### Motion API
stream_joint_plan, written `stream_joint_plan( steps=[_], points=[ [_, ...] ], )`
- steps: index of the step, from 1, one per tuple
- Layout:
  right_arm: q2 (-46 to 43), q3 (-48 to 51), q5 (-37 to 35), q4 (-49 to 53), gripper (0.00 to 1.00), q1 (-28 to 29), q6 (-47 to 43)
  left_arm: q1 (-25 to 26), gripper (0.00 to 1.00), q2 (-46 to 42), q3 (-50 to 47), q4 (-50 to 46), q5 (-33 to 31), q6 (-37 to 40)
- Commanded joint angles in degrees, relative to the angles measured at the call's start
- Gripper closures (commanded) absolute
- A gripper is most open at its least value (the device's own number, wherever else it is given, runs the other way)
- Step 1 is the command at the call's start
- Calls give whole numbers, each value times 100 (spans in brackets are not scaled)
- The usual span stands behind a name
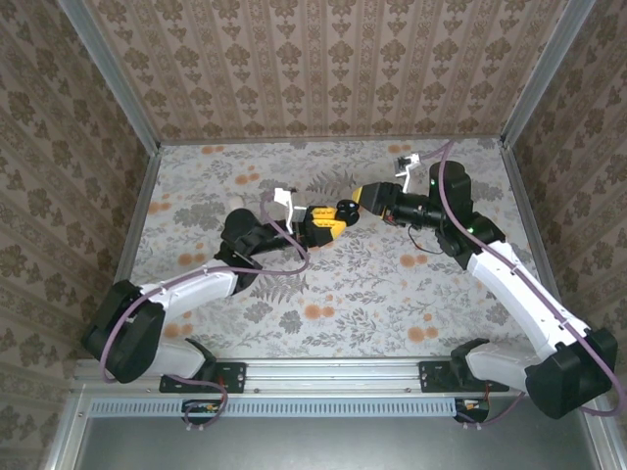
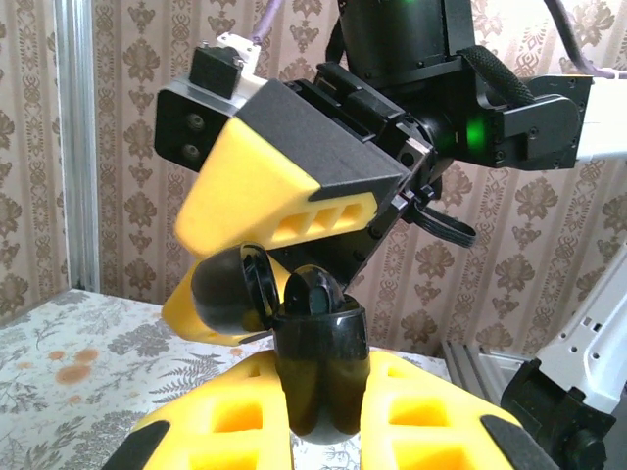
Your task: Insert wireless bluetooth earbuds into charging case
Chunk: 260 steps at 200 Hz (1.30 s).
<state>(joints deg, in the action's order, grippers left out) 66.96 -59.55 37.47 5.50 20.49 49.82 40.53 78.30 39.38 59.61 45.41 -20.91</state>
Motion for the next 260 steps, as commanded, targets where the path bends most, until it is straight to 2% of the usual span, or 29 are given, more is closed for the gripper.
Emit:
stream_joint_plan(
  steps=[1, 118, 149, 187, 217, 260],
  points=[
    [115, -106, 576, -377, 50, 44, 225, 51, 100, 36, 243, 231, 211, -176],
    [-115, 57, 1121, -658, 58, 60, 319, 55, 100, 93, 163, -32, -163, -259],
    [-281, -42, 1303, -351, 59, 55, 110, 41, 100, 22, 97, -411, -626, -303],
    [-562, -90, 1446, 210, 59, 56, -266, 31, 100, -69, 127, -758, -724, -310],
    [-789, -199, 1067, 1002, 57, 57, -746, -1, 100, -182, 113, -1075, -823, -308],
    [-1021, -191, 310, 1831, 51, 49, -1267, -290, 99, -616, -54, -2213, -1520, -230]
  ],
)
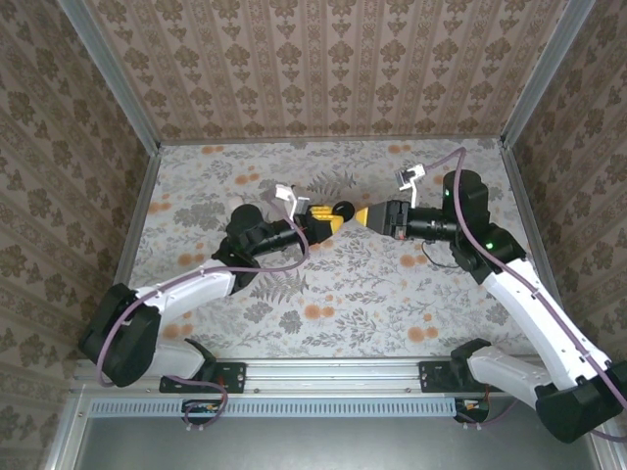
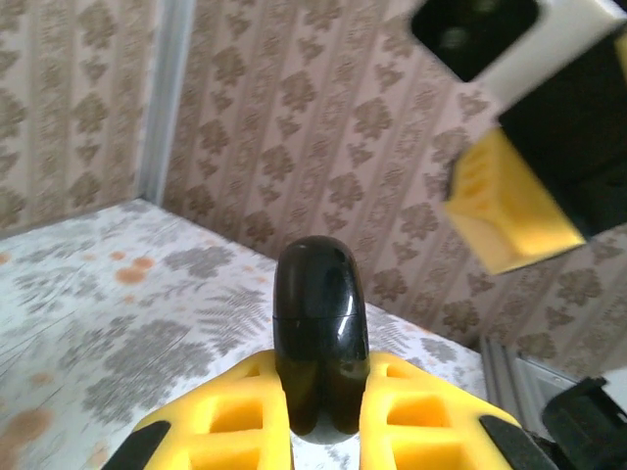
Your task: Insert wireless bluetooth earbuds into charging case
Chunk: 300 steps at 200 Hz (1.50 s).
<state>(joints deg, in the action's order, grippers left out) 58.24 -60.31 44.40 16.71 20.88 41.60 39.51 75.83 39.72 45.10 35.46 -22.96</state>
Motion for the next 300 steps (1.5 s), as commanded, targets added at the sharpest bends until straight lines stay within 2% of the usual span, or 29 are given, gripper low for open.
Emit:
stream_joint_plan(
  steps=[1, 26, 49, 74, 97, 131, 182, 200, 210, 225, 256, 300],
  points=[
    [-152, -114, -395, 719, 50, 11, -457, -192, 99, -386, -93, -799, -546, -16],
    [-247, -28, -705, 953, 49, 4, -678, -527, 99, -645, -289, -1674, -1020, -14],
    [-330, 85, -1235, 1175, 48, 7, -885, -931, 98, -647, -518, -2148, -1110, -288],
    [-365, 279, -2171, 1354, 41, -4, -996, -1291, 98, -270, -745, -2625, -1230, -552],
    [-413, 499, -2941, 1370, 35, -22, -1029, -1581, 96, 331, -951, -2493, -961, -791],
    [-559, 769, -3689, 1370, 25, -73, -1246, -1558, 95, 1188, -873, -2071, -444, -1149],
    [-767, 1470, -5443, 1423, 11, -181, -1400, -1071, 94, 2197, -323, -1776, -230, -1306],
    [-766, 1761, -5892, 1023, 7, -193, -1472, -1025, 92, 2476, -232, -1578, -110, -1462],
    [-759, 1918, -6123, 852, 5, -205, -1466, -1024, 86, 2553, -188, -1726, -159, -1454],
    [-750, 2149, -6437, 545, 0, -208, -1411, -1017, 72, 2540, -107, -2138, -321, -1285],
    [-786, 2604, -7050, -138, 0, -234, -1395, -1006, 47, 2147, -29, -2946, -752, -796],
    [-765, 2998, -7282, -1160, 0, -311, -2471, -1203, 31, 871, 350, -4699, -1488, 197]
  ],
)
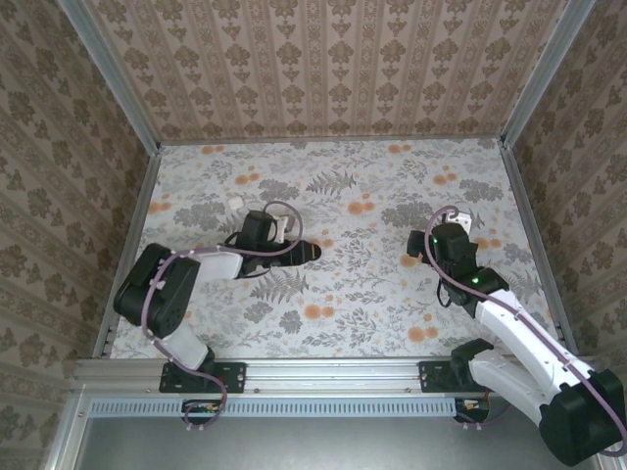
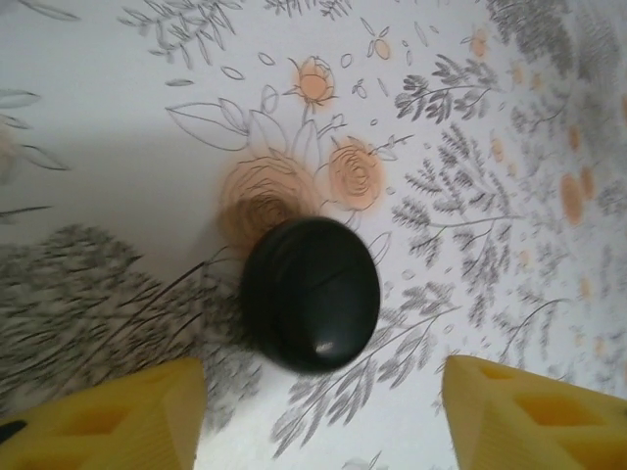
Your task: Insert wireless bluetooth earbuds into charging case
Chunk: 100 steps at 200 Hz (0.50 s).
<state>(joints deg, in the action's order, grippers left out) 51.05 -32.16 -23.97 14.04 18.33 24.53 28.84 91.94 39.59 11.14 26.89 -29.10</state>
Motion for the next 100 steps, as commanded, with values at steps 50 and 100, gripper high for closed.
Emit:
stream_joint_plan(
  steps=[50, 100],
  points=[
    [294, 537, -445, -1967, 0, -323, -1682, -923, 18, -2083, 813, -2421, -1679, 2076],
    [1162, 698, -216, -3093, 0, -788, -1603, -1674, 0, -2746, 505, -1599, -2703, 2894]
  ],
)
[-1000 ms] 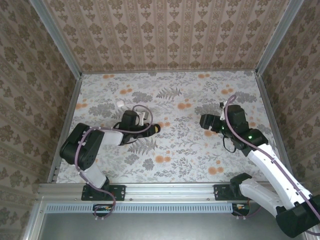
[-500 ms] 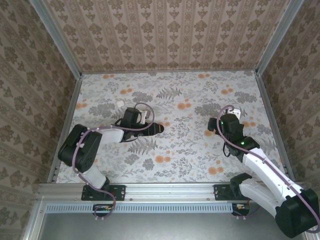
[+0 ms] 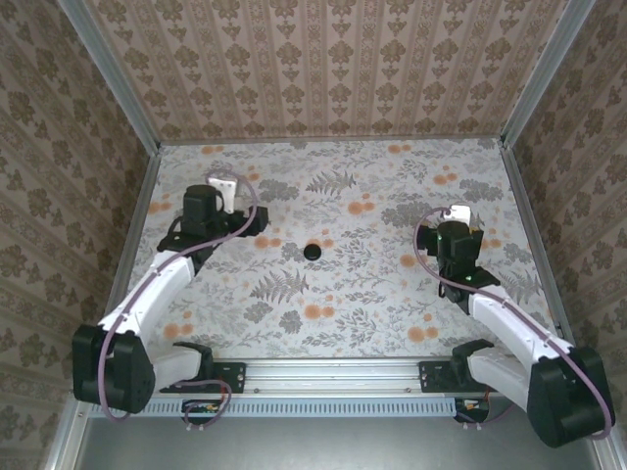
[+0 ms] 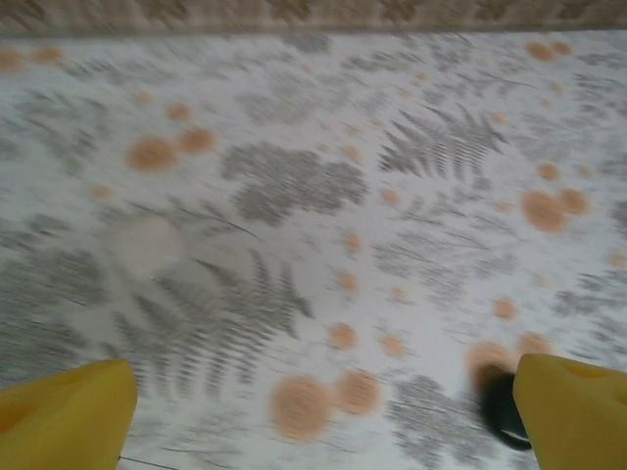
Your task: Insert wireless bluetooth earbuds into charging case
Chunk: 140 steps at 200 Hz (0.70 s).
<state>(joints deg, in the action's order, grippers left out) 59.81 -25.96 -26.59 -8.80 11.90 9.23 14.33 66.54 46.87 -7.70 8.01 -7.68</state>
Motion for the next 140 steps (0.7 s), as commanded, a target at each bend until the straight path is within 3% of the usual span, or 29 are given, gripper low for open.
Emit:
stream_joint_plan(
  steps=[1, 59, 106, 140],
  points=[
    [299, 75, 52, -826, 0, -154, -72, -234, 0, -218, -245, 317, -825, 765],
    [865, 215, 313, -1907, 0, -632, -105, -998, 0, -634, -1994, 2504, -1266, 1473],
    [1326, 328, 860, -2702, 0, -856, -340, -1038, 0, -378, -2874, 3525, -2056, 1309],
    [1647, 444, 1071, -3320, 0, -856, -510, -1096, 0, -264, -3263, 4369, -1826, 1424]
  ],
)
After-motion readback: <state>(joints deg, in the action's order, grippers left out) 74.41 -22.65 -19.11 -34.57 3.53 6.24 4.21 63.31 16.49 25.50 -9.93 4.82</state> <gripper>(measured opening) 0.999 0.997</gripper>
